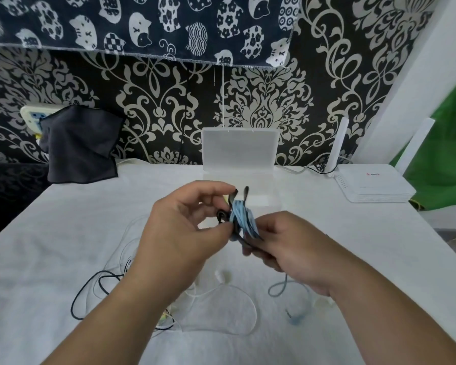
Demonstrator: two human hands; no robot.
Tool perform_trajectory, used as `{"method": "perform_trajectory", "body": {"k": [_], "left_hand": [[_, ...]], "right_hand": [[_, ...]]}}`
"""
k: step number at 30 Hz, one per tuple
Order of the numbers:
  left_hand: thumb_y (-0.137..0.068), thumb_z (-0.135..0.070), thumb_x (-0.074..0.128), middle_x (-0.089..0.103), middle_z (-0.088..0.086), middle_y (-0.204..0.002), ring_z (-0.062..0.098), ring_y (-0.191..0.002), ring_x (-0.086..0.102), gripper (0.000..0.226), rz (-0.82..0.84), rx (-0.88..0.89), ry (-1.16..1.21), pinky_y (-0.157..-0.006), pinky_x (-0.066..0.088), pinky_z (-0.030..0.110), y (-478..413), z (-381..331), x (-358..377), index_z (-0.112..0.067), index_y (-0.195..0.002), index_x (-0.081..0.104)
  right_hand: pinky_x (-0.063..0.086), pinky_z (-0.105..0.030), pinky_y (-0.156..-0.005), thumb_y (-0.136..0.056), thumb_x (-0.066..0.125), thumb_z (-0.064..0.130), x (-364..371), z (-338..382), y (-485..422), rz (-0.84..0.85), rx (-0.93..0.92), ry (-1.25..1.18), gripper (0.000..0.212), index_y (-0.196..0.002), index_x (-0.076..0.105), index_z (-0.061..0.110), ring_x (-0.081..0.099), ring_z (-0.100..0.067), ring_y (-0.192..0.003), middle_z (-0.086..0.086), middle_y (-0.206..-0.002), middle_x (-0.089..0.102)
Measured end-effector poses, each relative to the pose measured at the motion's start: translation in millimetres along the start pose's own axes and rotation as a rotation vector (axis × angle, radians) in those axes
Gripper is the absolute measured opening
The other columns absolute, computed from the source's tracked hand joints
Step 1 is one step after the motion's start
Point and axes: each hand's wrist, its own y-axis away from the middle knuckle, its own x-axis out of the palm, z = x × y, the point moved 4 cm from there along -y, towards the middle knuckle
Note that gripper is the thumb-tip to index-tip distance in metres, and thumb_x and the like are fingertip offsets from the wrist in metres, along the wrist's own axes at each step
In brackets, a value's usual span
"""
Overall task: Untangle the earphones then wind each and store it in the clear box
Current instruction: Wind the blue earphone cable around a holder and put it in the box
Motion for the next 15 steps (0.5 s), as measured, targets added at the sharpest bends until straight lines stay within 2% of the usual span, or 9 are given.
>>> {"method": "perform_trajectory", "body": {"k": [1,4,7,11,15], "left_hand": [[-0.068,0.011,0.075,0.068,0.008,-0.087,0.018,-0.088,0.068,0.042,-0.036,-0.004,-0.041,-0.068,0.060,0.035,-1,1,-3,-0.022,-0.095,0.076],[-0.072,0.016,0.073,0.070,-0.005,-0.081,0.007,-0.083,0.065,0.046,-0.129,0.008,-0.206,-0.064,0.054,0.019,-1,3,-9,-0.026,-0.089,0.077],[-0.072,0.015,0.072,0.069,-0.009,-0.084,0.002,-0.085,0.064,0.047,-0.171,0.052,-0.379,-0.063,0.052,0.011,-1,1,-11,-0.028,-0.088,0.077],[-0.072,0.012,0.071,0.066,-0.013,-0.090,0.001,-0.088,0.063,0.045,-0.115,0.113,-0.546,-0.066,0.050,0.008,0,-2,-9,-0.027,-0.093,0.078],[-0.074,0.010,0.073,0.065,-0.017,-0.091,0.006,-0.087,0.066,0.045,-0.044,0.118,-0.583,-0.070,0.053,0.011,0,-1,-5,-0.031,-0.093,0.079]], "right_hand": [[0.030,-0.029,-0.058,-0.101,0.052,0.032,4,0,1,0.038,0.015,0.005,0.037,-0.076,0.071,0.012,0.038,-0.015,-0.058,-0.003,-0.064,0.048],[0.032,-0.031,-0.060,-0.102,0.049,0.027,9,2,4,0.106,0.042,-0.005,0.037,-0.072,0.068,0.017,0.040,-0.014,-0.057,0.004,-0.059,0.049],[0.031,-0.023,-0.054,-0.103,0.049,0.027,7,7,8,0.136,0.024,0.003,0.036,-0.075,0.068,0.017,0.037,-0.008,-0.051,0.006,-0.057,0.046],[0.029,-0.026,-0.055,-0.099,0.056,0.030,-2,18,12,0.076,-0.074,0.069,0.031,-0.076,0.071,0.017,0.034,-0.009,-0.053,0.009,-0.056,0.040],[0.025,-0.029,-0.056,-0.096,0.061,0.026,-11,22,14,-0.018,-0.138,0.080,0.026,-0.074,0.073,0.017,0.029,-0.011,-0.050,0.009,-0.050,0.033]]}}
